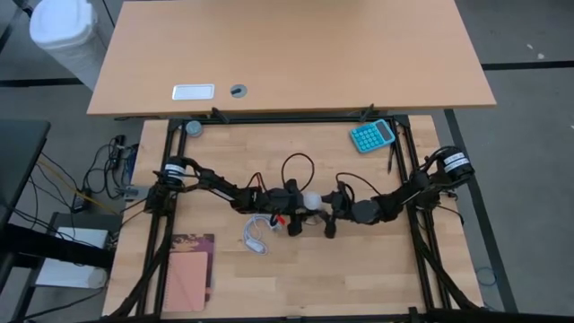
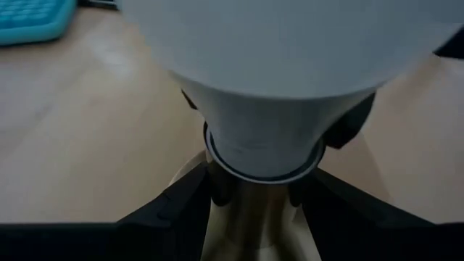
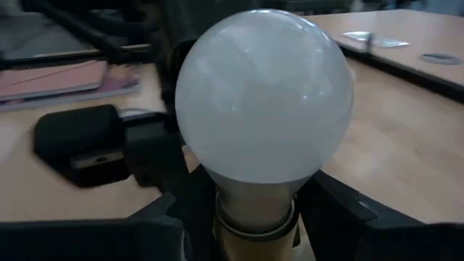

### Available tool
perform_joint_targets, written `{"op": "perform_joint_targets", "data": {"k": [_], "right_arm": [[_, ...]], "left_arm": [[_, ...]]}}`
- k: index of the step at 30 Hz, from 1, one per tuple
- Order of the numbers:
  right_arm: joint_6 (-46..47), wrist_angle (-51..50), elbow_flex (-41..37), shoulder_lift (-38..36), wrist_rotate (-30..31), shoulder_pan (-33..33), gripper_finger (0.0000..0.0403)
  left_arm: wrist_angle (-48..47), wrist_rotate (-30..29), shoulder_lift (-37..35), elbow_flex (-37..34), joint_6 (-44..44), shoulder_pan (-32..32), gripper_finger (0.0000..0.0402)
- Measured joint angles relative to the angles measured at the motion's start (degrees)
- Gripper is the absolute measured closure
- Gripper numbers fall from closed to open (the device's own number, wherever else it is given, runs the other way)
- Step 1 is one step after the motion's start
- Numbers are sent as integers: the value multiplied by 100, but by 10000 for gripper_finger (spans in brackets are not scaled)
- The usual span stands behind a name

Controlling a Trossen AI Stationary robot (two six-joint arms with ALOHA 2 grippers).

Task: Screw lightbulb
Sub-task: Remove the lightbulb from the lamp socket

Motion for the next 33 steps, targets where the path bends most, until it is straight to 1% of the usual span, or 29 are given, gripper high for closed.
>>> {"op": "perform_joint_targets", "data": {"k": [4, 9, 11, 14, 17, 18, 22, 25, 28, 30, 33], "right_arm": [[-20, 393, -242, -7, -641, -64, 226], [-374, 990, -540, -4, -2010, -396, 227], [-589, 1017, -541, -4, -2689, -611, 227], [-718, 1016, -504, -2, -3521, -980, 227], [-787, 1020, -494, -2, -4185, -1328, 227], [-729, 1008, -494, -2, -4324, -1417, 226], [-407, 975, -543, -4, -4558, -1600, 212], [-121, 930, -650, -39, -4581, -1605, 186], [176, 937, -773, -48, -4303, -1594, 152], [361, 956, -827, -48, -4012, -1510, 133], [544, 954, -853, -48, -3473, -1214, 120]], "left_arm": [[12, 465, 0, 2, 249, 0, 198], [87, 984, 2, 9, 560, 0, 198], [115, 1079, 7, 7, 658, -4, 198], [141, 1157, 9, 7, 721, -4, 198], [163, 1150, 9, 7, 703, -2, 198], [163, 1142, 9, 7, 675, -2, 198], [150, 1085, 9, 7, 551, 2, 198], [122, 1086, 9, 2, 509, -4, 198], [126, 1092, 9, 2, 452, -2, 198], [122, 1064, 9, 2, 424, 0, 198], [78, 935, 9, 2, 376, -7, 198]]}}
